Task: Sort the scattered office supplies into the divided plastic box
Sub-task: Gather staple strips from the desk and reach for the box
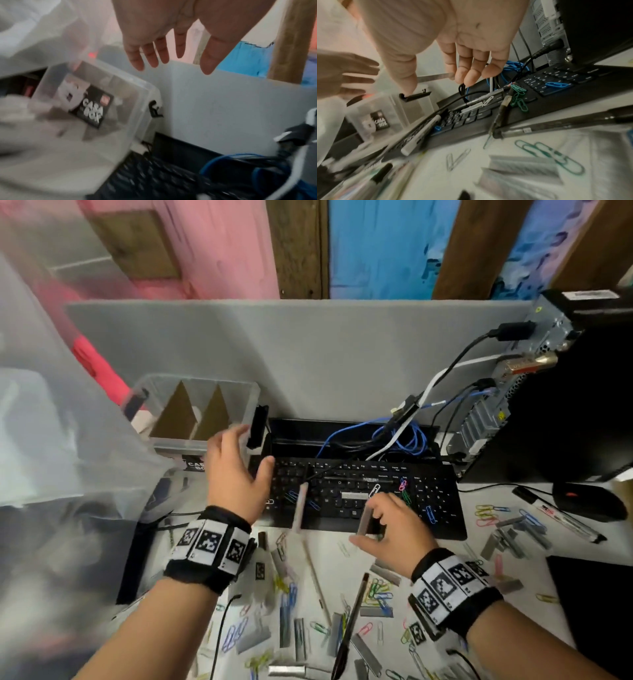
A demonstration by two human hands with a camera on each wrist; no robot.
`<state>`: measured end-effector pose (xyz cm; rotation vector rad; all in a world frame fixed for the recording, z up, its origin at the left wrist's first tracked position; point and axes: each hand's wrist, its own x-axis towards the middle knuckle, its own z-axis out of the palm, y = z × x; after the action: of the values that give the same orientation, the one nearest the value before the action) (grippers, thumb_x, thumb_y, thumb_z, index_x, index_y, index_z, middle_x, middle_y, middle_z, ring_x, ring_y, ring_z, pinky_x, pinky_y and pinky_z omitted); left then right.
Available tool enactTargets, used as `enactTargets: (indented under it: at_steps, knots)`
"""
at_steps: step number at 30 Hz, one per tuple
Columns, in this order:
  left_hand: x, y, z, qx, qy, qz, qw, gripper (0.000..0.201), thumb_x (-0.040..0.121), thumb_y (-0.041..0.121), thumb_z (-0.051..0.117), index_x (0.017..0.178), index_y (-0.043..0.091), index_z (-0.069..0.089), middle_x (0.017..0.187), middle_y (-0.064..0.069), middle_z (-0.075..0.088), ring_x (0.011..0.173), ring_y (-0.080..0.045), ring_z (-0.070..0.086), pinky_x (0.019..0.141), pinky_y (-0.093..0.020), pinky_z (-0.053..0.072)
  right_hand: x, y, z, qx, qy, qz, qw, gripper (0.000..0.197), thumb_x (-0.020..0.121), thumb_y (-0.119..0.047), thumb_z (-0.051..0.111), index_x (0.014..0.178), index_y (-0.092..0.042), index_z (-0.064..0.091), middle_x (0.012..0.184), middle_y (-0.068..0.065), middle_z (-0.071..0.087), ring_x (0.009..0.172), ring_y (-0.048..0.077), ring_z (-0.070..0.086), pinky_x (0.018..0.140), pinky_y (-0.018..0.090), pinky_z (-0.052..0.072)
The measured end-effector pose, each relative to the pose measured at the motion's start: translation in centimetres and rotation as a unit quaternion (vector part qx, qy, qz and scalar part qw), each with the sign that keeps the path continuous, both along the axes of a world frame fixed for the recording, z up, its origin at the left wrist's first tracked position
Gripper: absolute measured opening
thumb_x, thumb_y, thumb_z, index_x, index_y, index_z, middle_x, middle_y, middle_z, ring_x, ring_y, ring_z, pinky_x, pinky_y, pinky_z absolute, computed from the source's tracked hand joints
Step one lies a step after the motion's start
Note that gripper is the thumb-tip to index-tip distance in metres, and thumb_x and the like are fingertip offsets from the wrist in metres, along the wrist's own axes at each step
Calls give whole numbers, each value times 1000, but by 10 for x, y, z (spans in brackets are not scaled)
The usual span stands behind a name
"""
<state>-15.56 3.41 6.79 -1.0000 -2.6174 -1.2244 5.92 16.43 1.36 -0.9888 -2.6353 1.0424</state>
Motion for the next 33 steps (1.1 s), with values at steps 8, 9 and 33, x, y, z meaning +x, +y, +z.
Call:
enactTargets:
  at_steps: [8, 9, 33]
  knots:
    - [-63, 4, 2, -319, 131, 21, 938, 48, 85, 37, 60, 130, 24, 47, 132, -1, 48, 131, -27, 33, 113, -61, 10, -2, 16, -8, -6, -3, -35, 999, 40, 68, -40, 78, 92, -23, 51, 89, -15, 47, 85, 8, 48, 78, 30, 47]
    - [-65, 5, 1, -350, 136, 16, 927, 43, 86, 41, 57, 127, 27, 50, 132, 2, 48, 132, -26, 31, 113, -61, 6, 0, 15, -9, -9, -18, -14, 1000, 38, 69, -40, 77, 92, -23, 51, 88, -17, 46, 84, 4, 47, 76, 26, 45]
    - [-70, -3, -9, -398, 150, -36, 904, 32, 93, 36, 49, 122, 23, 50, 124, 1, 53, 128, -26, 38, 112, -64, 3, -22, -34, -44, 159, -151, 133, 967, 58, 82, -57, 52, 131, -26, 42, 123, -5, 43, 115, 20, 38, 98, 36, 27]
